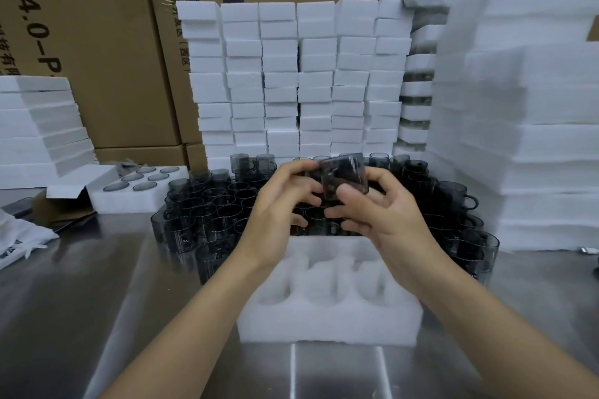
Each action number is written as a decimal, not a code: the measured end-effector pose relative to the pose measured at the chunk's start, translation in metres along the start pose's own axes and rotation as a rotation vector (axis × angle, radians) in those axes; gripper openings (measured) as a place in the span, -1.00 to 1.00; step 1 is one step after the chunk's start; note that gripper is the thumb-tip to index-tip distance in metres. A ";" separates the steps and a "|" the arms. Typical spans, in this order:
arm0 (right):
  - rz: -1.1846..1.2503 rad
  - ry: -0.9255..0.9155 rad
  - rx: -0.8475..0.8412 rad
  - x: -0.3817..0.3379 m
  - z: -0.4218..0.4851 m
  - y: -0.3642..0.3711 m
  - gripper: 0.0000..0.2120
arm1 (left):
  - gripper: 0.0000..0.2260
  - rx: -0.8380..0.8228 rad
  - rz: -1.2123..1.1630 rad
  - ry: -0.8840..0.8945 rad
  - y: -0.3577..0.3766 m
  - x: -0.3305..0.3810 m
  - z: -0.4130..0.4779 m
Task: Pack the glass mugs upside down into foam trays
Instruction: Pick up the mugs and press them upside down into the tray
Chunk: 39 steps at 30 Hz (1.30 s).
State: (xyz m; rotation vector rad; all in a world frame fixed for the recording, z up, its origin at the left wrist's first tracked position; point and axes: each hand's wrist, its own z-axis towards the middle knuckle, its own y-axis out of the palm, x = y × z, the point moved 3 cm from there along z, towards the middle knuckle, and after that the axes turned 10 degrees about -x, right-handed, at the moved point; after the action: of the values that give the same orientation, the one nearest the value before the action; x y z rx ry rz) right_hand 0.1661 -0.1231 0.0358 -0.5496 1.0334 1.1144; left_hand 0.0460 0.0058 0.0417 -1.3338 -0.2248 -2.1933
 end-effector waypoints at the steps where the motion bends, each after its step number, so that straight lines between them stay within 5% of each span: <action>1: 0.124 0.039 -0.043 0.000 0.000 0.003 -0.42 | -0.58 -0.017 0.054 0.019 0.000 0.002 -0.001; 4: 0.371 0.101 -0.152 0.003 0.000 0.009 -0.47 | -0.38 -0.048 0.296 0.142 0.001 0.005 -0.005; 7: 0.448 0.140 -0.199 0.004 0.001 0.011 -0.47 | -0.31 -0.052 0.285 0.200 -0.002 0.006 -0.004; 16: 0.416 0.265 -0.182 0.020 -0.001 0.019 -0.53 | -0.44 0.064 0.242 0.303 -0.008 0.010 -0.001; 20: 0.084 0.119 0.139 0.017 -0.001 0.006 -0.78 | -0.47 0.174 0.611 0.418 -0.013 0.011 -0.003; 24: -0.170 0.007 0.085 0.008 -0.005 0.009 -0.73 | -0.50 0.198 0.950 0.578 -0.010 0.012 -0.005; 29: -0.280 -0.054 -0.019 0.015 -0.008 0.023 -0.65 | -0.49 0.103 0.921 0.587 0.003 0.007 -0.006; 34: 0.108 0.081 -0.076 0.018 -0.002 0.015 -0.51 | -0.39 0.056 0.693 0.446 -0.001 0.006 -0.004; 39: 0.148 0.175 -0.203 0.014 0.002 0.010 -0.56 | -0.45 0.031 0.501 0.322 -0.007 0.007 -0.001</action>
State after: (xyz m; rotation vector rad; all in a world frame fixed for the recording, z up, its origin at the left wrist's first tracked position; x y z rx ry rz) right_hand 0.1584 -0.1113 0.0251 -0.7522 1.1327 1.3297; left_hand 0.0389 0.0085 0.0475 -0.8797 0.1803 -1.9203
